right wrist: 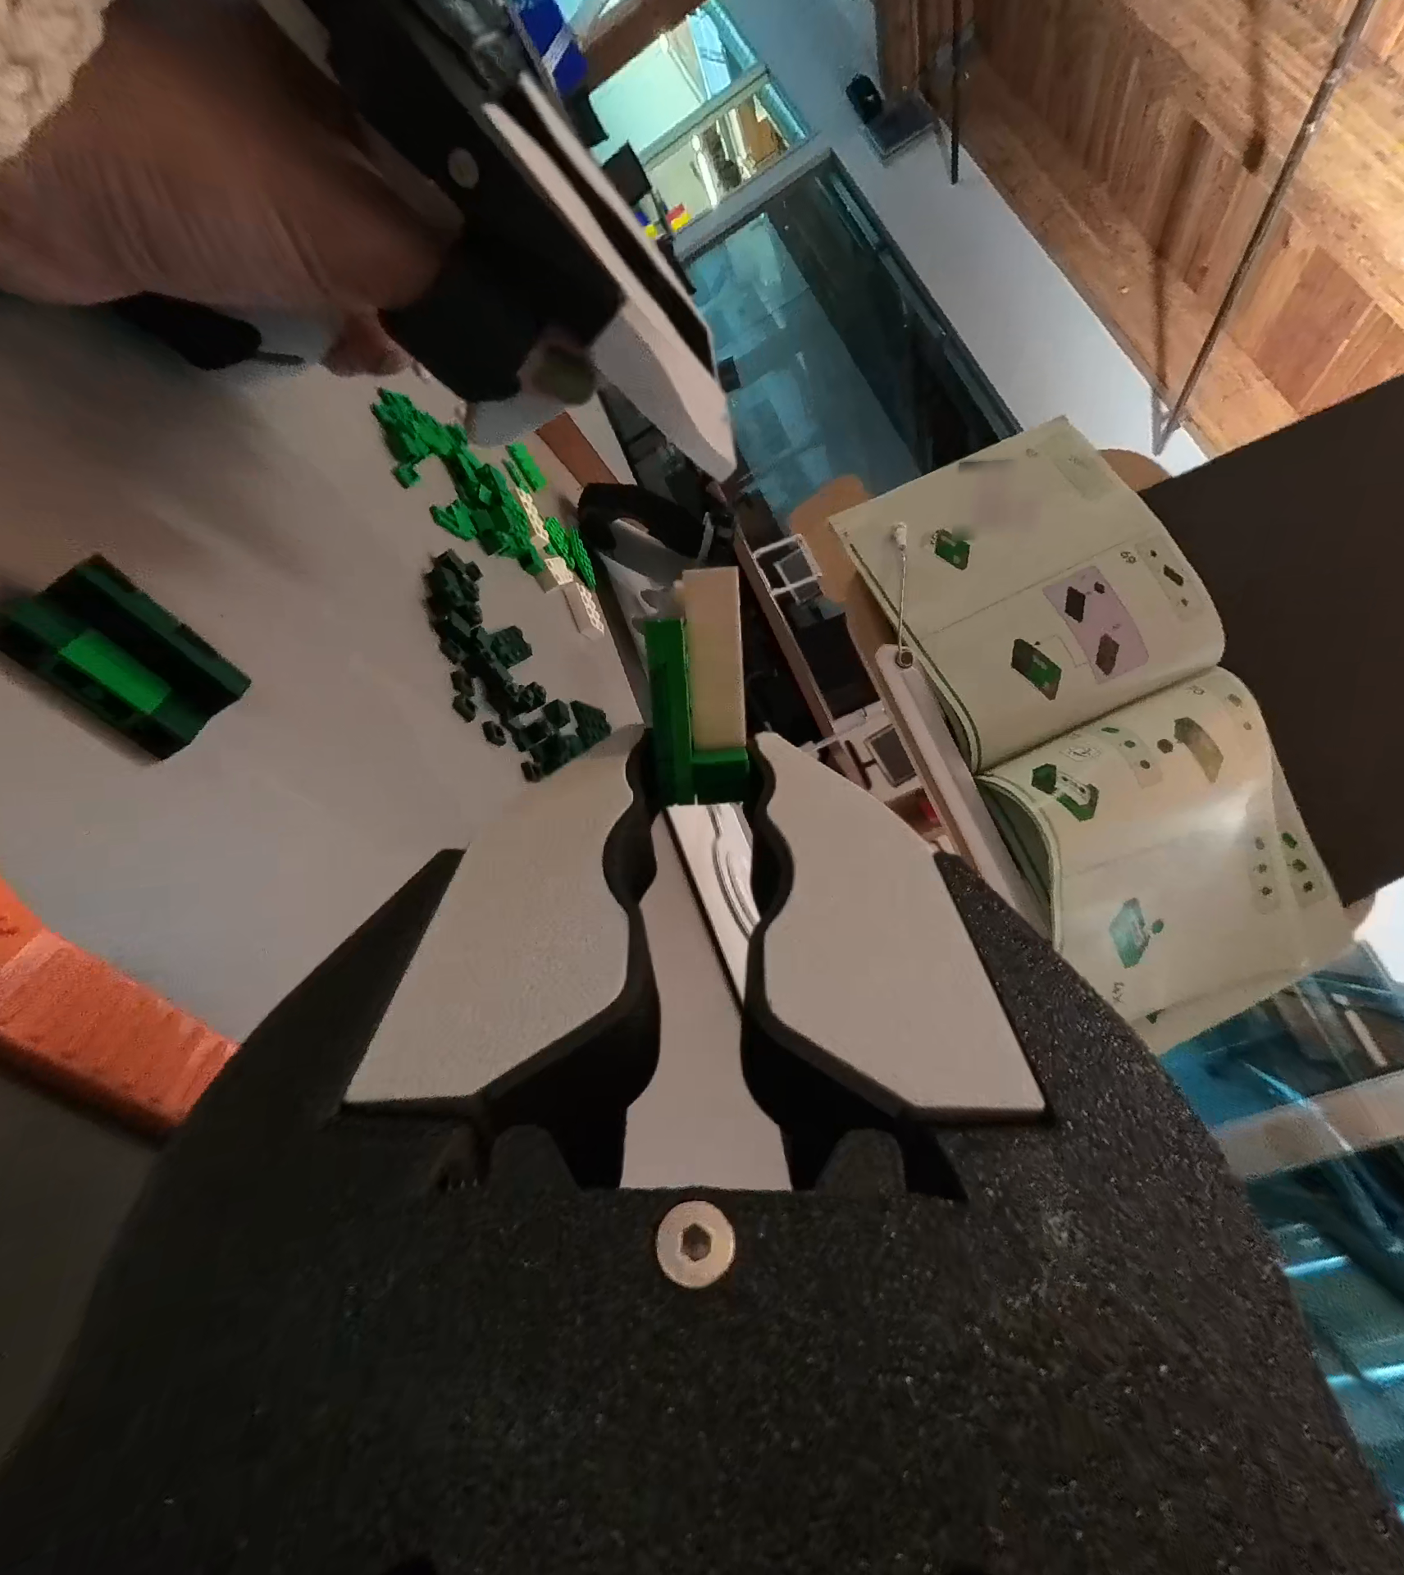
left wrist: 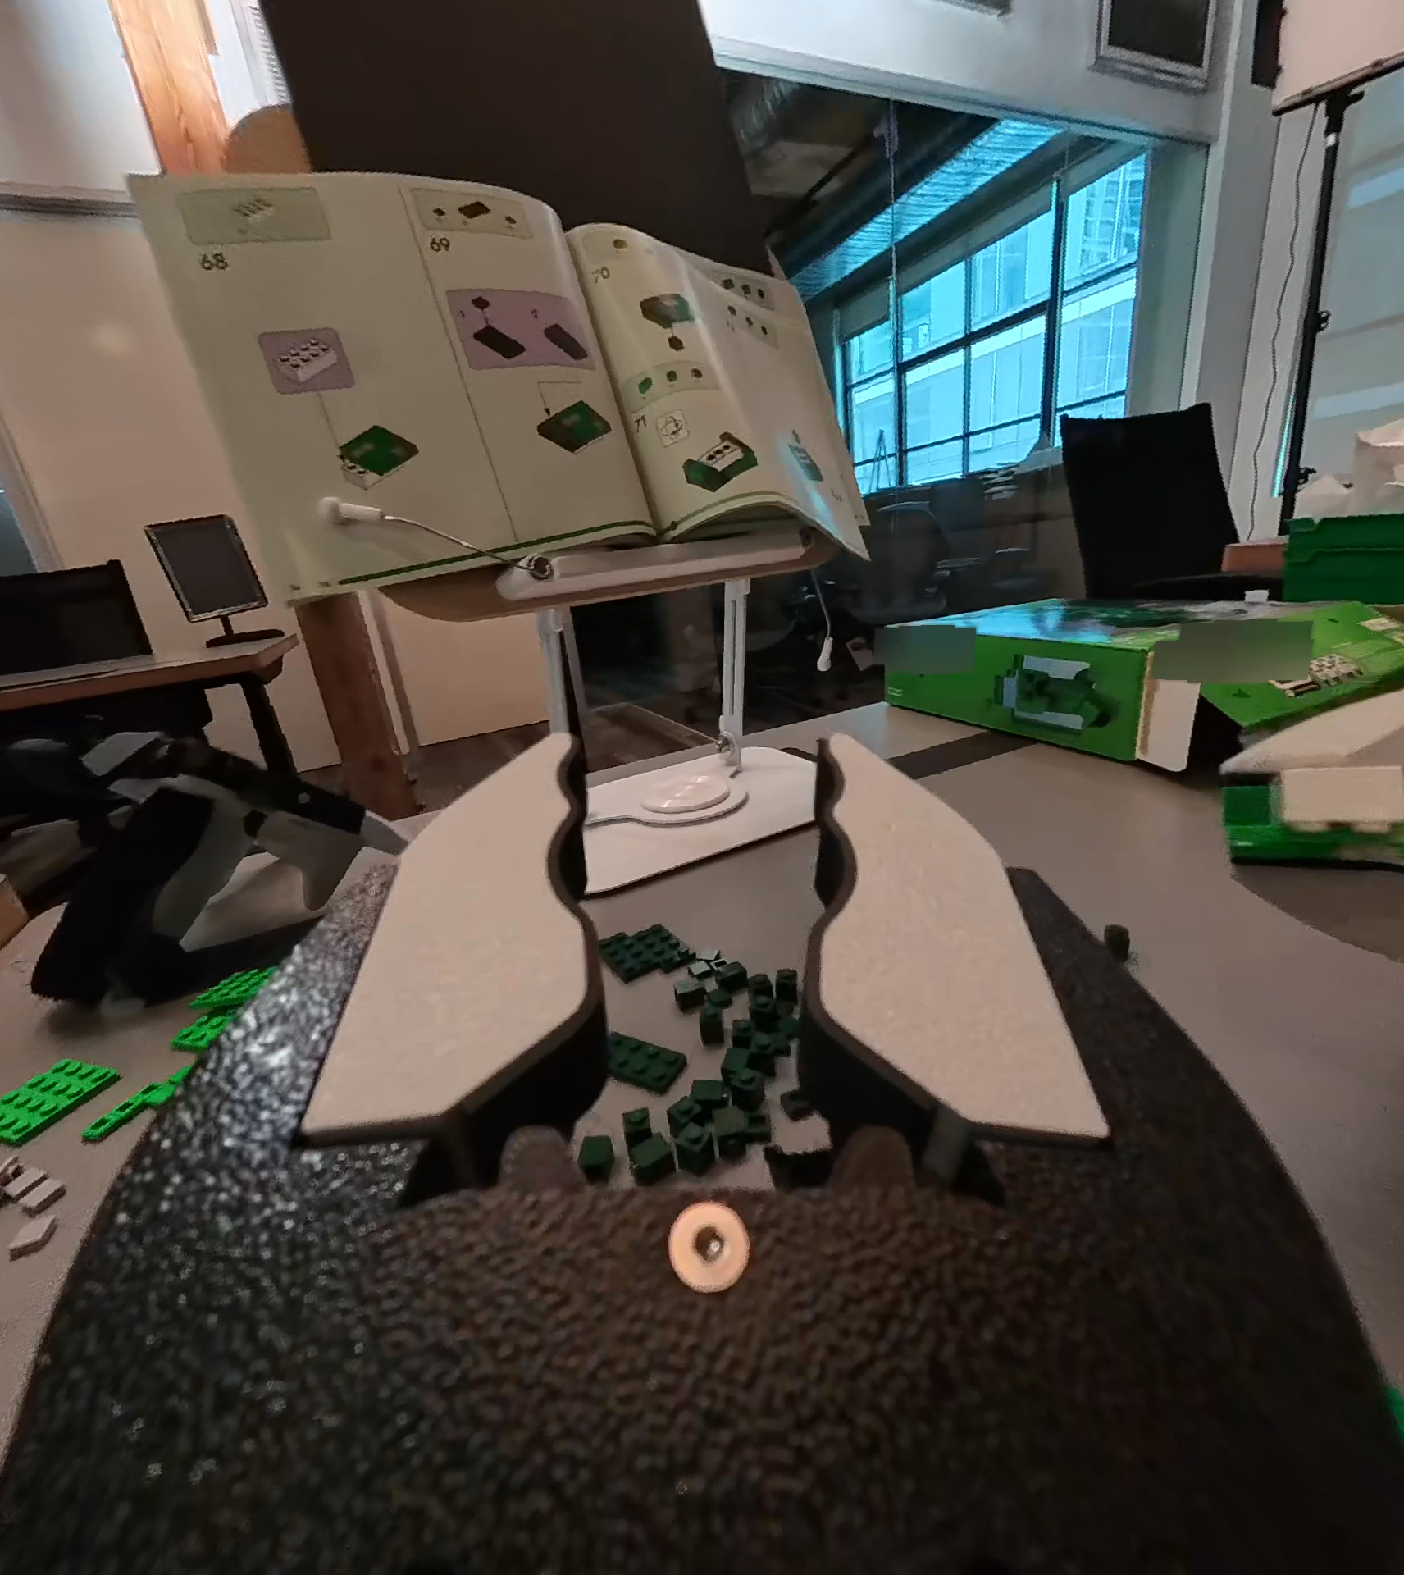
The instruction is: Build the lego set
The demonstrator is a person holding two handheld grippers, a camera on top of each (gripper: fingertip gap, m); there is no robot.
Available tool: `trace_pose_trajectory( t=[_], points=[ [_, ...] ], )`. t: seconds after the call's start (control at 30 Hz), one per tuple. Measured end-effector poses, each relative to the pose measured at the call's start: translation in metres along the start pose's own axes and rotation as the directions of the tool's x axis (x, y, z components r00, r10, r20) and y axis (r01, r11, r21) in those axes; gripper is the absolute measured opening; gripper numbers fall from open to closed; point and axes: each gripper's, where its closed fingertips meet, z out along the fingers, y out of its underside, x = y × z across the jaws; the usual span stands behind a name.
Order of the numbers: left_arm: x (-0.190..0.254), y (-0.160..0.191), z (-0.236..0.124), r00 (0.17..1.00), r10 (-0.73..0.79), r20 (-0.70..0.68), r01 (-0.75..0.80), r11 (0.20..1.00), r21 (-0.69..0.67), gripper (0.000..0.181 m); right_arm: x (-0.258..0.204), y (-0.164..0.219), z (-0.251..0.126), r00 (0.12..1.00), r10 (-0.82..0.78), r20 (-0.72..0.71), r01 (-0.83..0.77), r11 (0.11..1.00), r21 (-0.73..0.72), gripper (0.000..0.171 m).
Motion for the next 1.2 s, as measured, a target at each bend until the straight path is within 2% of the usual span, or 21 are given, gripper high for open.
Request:
trace_pose_trajectory(
  t=[0.2,0.43,0.73,1.03,1.2],
  points=[
    [0.016,-0.003,0.007,0.995,0.038,-0.090,-0.035,0.999,0.030,0.049,-0.004,0.006,0.003,1.000,0.015,-0.004,-0.015,1.000,-0.026,0.018],
    [0.026,-0.003,0.011,0.985,-0.014,-0.174,0.022,0.999,0.046,0.050,0.005,0.019,0.005,0.997,0.072,-0.041,-0.074,0.995,-0.066,0.018],
    [0.045,-0.004,0.000,0.971,0.004,-0.239,0.002,1.000,0.026,0.048,-0.011,0.006,-0.003,1.000,-0.021,0.004,0.021,0.997,-0.076,0.018],
    [0.046,-0.002,-0.004,0.967,-0.036,-0.251,0.040,0.999,0.012,0.046,-0.006,0.011,-0.007,0.994,0.109,-0.014,-0.109,0.990,-0.094,0.018],
    [0.041,-0.003,-0.003,0.969,-0.064,-0.239,0.069,0.998,0.012,0.047,-0.004,0.010,-0.005,0.996,0.084,-0.014,-0.085,0.993,-0.081,0.018]
  ],
)
